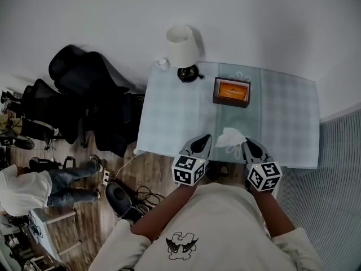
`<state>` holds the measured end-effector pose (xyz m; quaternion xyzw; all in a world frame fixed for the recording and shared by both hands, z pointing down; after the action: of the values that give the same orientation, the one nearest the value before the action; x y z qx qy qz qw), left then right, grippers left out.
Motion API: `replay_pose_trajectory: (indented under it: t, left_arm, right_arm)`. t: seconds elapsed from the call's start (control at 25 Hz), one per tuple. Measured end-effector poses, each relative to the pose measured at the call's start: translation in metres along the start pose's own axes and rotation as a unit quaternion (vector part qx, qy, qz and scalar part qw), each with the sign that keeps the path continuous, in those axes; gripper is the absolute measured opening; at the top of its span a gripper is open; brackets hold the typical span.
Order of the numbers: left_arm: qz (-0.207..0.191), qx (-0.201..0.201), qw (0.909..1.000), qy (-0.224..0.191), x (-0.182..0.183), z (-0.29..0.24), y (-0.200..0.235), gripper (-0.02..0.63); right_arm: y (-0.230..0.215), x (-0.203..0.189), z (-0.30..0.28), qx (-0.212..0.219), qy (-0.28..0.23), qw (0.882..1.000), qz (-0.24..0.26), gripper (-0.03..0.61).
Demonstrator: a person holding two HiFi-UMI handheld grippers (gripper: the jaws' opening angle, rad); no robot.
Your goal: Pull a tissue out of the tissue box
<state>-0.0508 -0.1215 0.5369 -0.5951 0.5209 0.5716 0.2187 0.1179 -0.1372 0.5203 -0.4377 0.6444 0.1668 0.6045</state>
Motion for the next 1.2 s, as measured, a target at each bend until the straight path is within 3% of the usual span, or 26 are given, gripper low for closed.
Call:
replay_pose_trajectory:
  t: [0.68,1.2]
  left_arm:
    - [-0.025,-0.007,0.9994,-0.025,0.013,0.006,-0.011,0.008]
    - [-0.014,0.0,0.9998,-0.017,0.006,0.008,-0.011,0.008]
  right_arm:
    - [0.016,0.007,0.006,-0.006,-0.008,1.0,0.024,0.012]
    - [0.015,0.004,0.006,-0.009,-0.003,1.0,0.021,0.012]
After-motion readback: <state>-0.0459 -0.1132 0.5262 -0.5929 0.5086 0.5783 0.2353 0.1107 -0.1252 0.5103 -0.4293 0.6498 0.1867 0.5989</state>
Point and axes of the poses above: the fingertips, and each gripper's own axes: z backward along the fingers, y to its left, x out of its top, the point moved 4 cm from there along z, backward along the fingers, and after that the axes turned 11 degrees about -y, right-handed, at the moved point
